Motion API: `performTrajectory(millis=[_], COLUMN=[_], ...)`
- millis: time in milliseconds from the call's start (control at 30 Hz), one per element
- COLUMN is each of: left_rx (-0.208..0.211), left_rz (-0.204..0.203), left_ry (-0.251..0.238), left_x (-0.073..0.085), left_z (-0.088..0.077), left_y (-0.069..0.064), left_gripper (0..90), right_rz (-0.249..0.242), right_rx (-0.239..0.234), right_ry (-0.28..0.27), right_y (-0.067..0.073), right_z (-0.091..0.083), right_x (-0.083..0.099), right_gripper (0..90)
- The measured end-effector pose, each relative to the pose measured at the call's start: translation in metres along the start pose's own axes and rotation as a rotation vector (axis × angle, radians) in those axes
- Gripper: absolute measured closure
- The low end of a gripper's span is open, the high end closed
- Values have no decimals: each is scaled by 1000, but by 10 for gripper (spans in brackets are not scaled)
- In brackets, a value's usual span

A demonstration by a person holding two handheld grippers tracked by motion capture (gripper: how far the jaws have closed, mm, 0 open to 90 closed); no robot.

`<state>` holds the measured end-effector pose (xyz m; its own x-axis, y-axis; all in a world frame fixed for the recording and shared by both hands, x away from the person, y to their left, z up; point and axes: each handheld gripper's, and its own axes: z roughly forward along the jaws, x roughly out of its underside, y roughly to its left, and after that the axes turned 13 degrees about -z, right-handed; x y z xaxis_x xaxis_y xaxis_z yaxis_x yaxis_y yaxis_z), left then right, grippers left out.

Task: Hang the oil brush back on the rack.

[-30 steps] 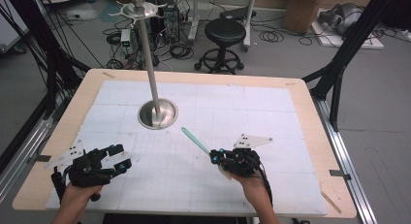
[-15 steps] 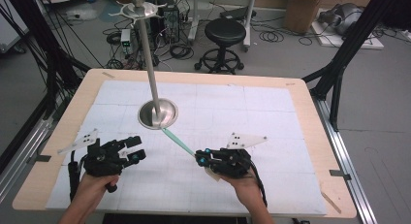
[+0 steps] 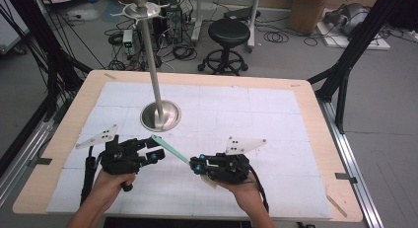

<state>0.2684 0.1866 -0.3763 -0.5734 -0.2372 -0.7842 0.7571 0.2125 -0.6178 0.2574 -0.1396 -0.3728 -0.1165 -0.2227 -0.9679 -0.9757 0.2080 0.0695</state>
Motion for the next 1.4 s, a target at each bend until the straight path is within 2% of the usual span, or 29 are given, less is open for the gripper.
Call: performTrajectory(millis=[33,67,267,300,367,400,433,633,667,833,900,933,967,1033,1100,1133,1167,1233,1267,1300,1400], left_rx=[7,31,72,88,93,96,96,122,140,139,118,100,80,32,-21,-59,-73,-81,-91,-95,-112], left_rz=[-1,-4,-12,-3,-1,17,17,15,26,49,72,85,99,128,153,161,166,166,167,166,167], left_ry=[2,4,2,5,5,16,16,19,25,35,42,51,59,80,102,115,122,124,128,129,126], left_x=[0,-1,-1,-1,-1,-2,-2,-2,-2,-3,-4,-5,-6,-8,-9,-9,-9,-9,-9,-10,-11], left_z=[2,4,6,6,6,6,6,5,5,5,5,6,7,7,9,11,12,13,14,14,16], left_y=[-1,-2,-4,-5,-5,-6,-6,-8,-10,-15,-19,-21,-23,-27,-31,-33,-34,-35,-36,-36,-39], left_gripper=[449,492,592,612,667,686,706,749,762,768,769,769,769,771,772,772,772,773,773,773,772], right_rz=[-1,0,8,13,14,12,12,8,2,-4,-8,6,6,7,-23,-46,-64,-72,-89,-123,-159], right_rx=[-6,-21,-53,-57,-65,-69,-69,-86,-99,-112,-105,-75,-75,-19,27,70,93,103,107,127,154], right_ry=[-3,-14,-51,-58,-53,-55,-55,-46,-39,-36,-33,-31,-31,-29,-15,15,28,40,49,80,104], right_y=[0,2,1,1,1,1,1,1,1,3,4,5,5,6,10,13,15,17,18,22,26], right_z=[0,1,1,1,2,2,2,5,7,9,9,9,9,9,8,10,11,13,15,21,28], right_x=[0,-1,-1,-1,-1,-1,-1,0,1,1,1,0,0,-1,-3,-6,-7,-9,-10,-14,-17], right_gripper=[828,828,827,827,827,827,827,825,824,820,805,656,656,581,569,560,560,562,569,583,614])
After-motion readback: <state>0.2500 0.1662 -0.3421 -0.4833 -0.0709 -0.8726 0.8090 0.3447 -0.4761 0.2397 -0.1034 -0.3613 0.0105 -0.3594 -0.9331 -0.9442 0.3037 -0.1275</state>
